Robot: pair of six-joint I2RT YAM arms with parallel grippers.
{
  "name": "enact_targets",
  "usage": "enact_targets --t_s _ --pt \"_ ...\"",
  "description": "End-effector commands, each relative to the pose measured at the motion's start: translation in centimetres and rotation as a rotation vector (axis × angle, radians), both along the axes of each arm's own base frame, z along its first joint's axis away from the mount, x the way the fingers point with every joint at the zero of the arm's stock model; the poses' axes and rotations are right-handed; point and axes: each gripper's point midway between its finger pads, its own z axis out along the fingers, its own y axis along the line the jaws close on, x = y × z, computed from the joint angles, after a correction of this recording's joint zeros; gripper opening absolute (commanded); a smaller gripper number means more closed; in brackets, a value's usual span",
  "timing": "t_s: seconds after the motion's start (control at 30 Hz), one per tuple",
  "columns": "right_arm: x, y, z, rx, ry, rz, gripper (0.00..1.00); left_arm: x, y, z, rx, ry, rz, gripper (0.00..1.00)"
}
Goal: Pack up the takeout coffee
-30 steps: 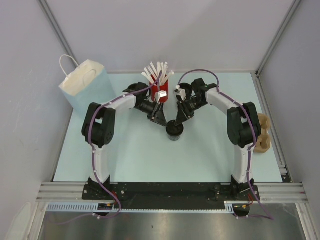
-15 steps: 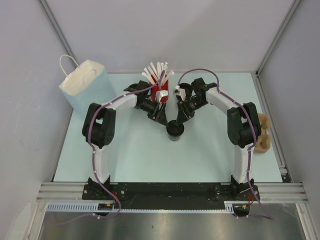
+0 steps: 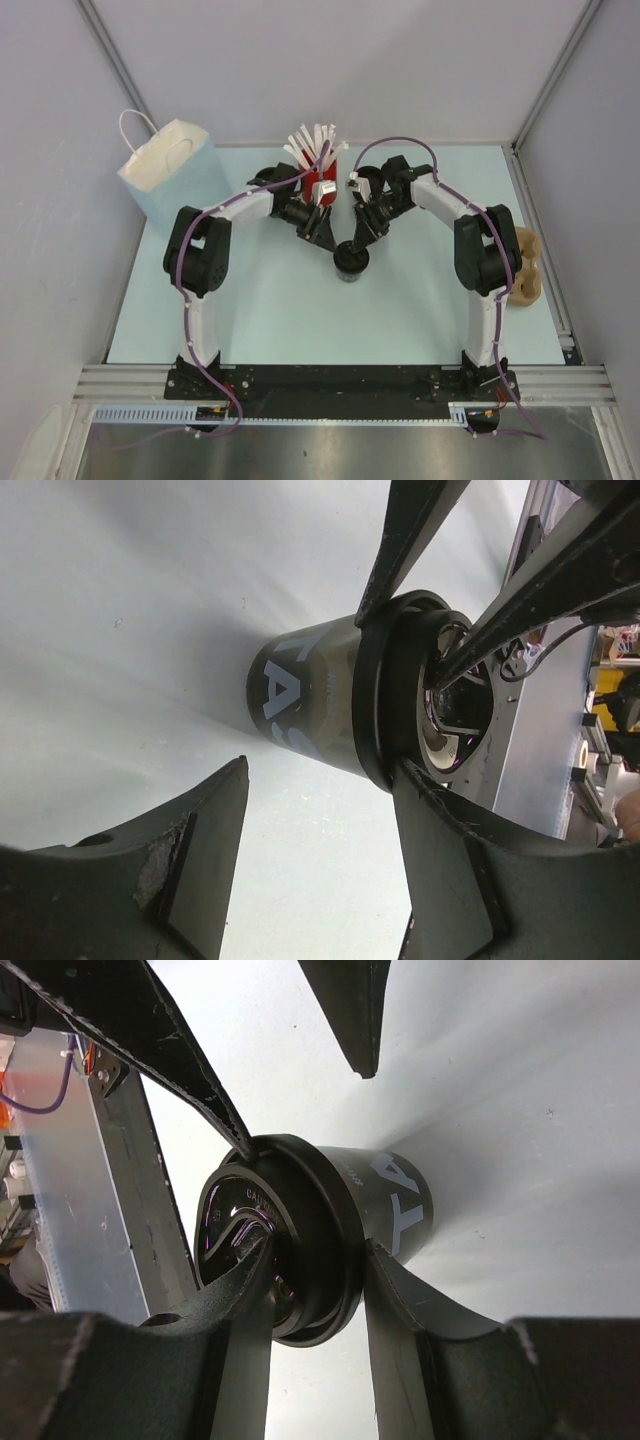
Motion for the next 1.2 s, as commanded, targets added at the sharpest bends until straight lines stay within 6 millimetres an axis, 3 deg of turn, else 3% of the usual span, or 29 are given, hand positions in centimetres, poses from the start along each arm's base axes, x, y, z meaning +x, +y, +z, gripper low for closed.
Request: enact_targets --t_s 0.0,0.2,0.4,0.57,0.7,0.9,1.17 --pt "-1.2 0.6 -3.5 -0.091 -0.007 0.070 0.37 0.9 -1.9 2.9 -0.124 -0.152 -0.047 0.65" --pt "-1.3 0.7 -3.4 -0.092 -0.011 0.074 0.37 0.9 -2.0 3.4 -0.176 -0.136 -0.051 0.65" --pt "-1.6 1.1 -3.3 -0.088 -0.018 0.090 0.37 1.6 -2.1 2.4 -0.149 -0.123 -0.028 0.65" --pt "-1.5 1.1 -3.2 -0.091 -0.018 0.085 0.37 0.9 -1.8 1.4 -0.133 -0.094 -0.046 0.63" --pt "-1.1 0.9 -3.2 -0.089 -0.023 0.073 0.37 0.6 -1.4 2.2 -0.148 -0.114 -0.052 0.63" --pt "-1.2 0.8 -3.2 -0.090 -0.021 0.068 0.37 1.8 0.2 3.7 -0.169 -0.131 -0.005 0.62" --pt "-1.0 0.8 -3.2 -0.093 -0.028 0.063 0.37 0.2 0.5 2.0 -0.158 -0.075 -0.045 0.61"
